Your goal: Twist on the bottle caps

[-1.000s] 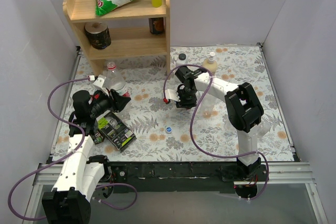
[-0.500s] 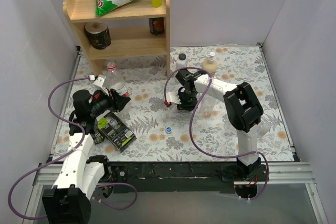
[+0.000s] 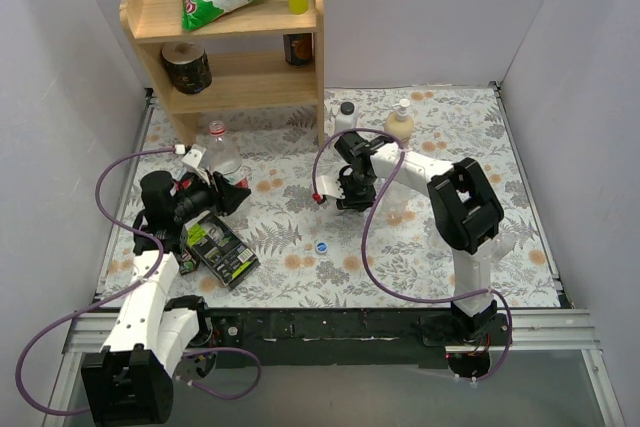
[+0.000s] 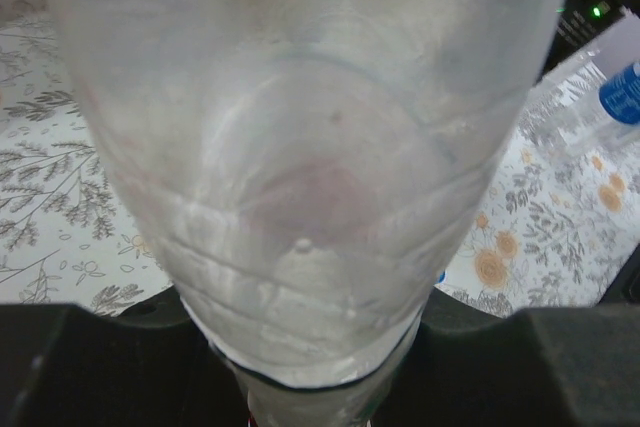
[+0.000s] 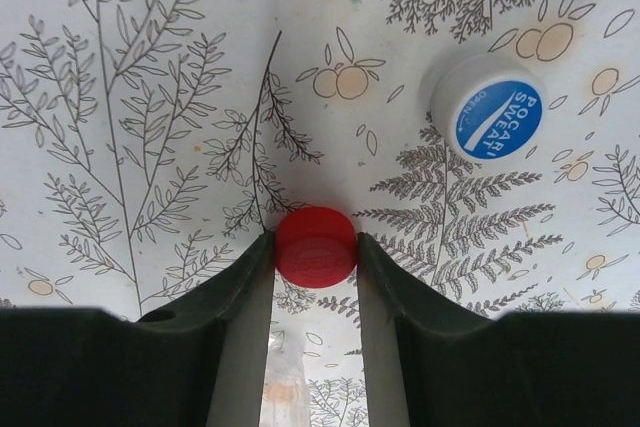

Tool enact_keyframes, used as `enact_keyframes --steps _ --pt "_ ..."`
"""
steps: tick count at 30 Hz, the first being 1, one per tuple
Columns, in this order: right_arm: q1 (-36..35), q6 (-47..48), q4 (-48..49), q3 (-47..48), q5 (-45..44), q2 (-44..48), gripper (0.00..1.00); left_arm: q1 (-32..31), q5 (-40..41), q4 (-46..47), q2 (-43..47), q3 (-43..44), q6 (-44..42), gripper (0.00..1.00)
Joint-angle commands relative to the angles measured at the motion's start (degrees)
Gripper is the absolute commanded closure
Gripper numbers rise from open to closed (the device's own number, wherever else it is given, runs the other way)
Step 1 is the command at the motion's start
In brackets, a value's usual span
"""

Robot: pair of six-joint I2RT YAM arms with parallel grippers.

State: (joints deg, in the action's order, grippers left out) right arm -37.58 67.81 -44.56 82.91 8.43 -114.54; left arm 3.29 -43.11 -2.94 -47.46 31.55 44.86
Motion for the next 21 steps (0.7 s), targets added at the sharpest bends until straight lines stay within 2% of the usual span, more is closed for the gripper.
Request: enact_keyframes --steps 1,3,4,5,8,10,11,14,18,21 --pt "-0.4 -0.2 -0.8 2.7 6.2 5.8 0.73 -0.2 -8.6 1.8 -1.8 -1.1 -7.0 1.0" --pt "-0.5 -1.8 -5.9 8.7 10.1 8.2 0.75 -2.1 -11.9 1.3 -3.4 -0.9 -11.1 1.0" --pt "-0.6 -2.6 -7.5 10.8 13.9 8.8 0.76 -2.4 -12.3 0.7 -5.1 -0.9 -16.5 1.0" --pt "-0.6 -4.2 -9.0 13.5 15.8 9.4 0.77 -6.2 -12.4 -0.6 -5.6 -1.0 -19.3 1.0" --pt "-1.2 -6.9 -16.4 22.3 22.8 11.4 0.78 -11.4 -13.8 -2.9 -7.2 -2.4 -31.2 1.0" --pt "-2.2 -7.1 -21.0 26.3 25.3 13.4 0.78 -14.0 -13.8 -3.2 -7.6 -3.9 -36.0 1.0" --pt "-4.1 -6.8 -22.1 26.9 25.2 14.1 0.78 -16.2 -13.8 -3.1 -8.3 -4.5 -38.9 1.0" --pt "-9.1 -3.6 -24.8 25.9 22.2 18.3 0.78 -19.9 -13.6 -2.4 -9.6 -5.2 -40.7 1.0" --pt "-15.3 0.3 -22.4 20.3 17.8 25.8 0.79 -22.4 -13.7 -1.7 -10.2 -5.4 -42.6 1.0" --pt "-19.4 1.1 -22.3 19.9 15.3 26.1 0.79 -23.5 -13.0 -3.1 -10.3 -5.2 -44.0 1.0"
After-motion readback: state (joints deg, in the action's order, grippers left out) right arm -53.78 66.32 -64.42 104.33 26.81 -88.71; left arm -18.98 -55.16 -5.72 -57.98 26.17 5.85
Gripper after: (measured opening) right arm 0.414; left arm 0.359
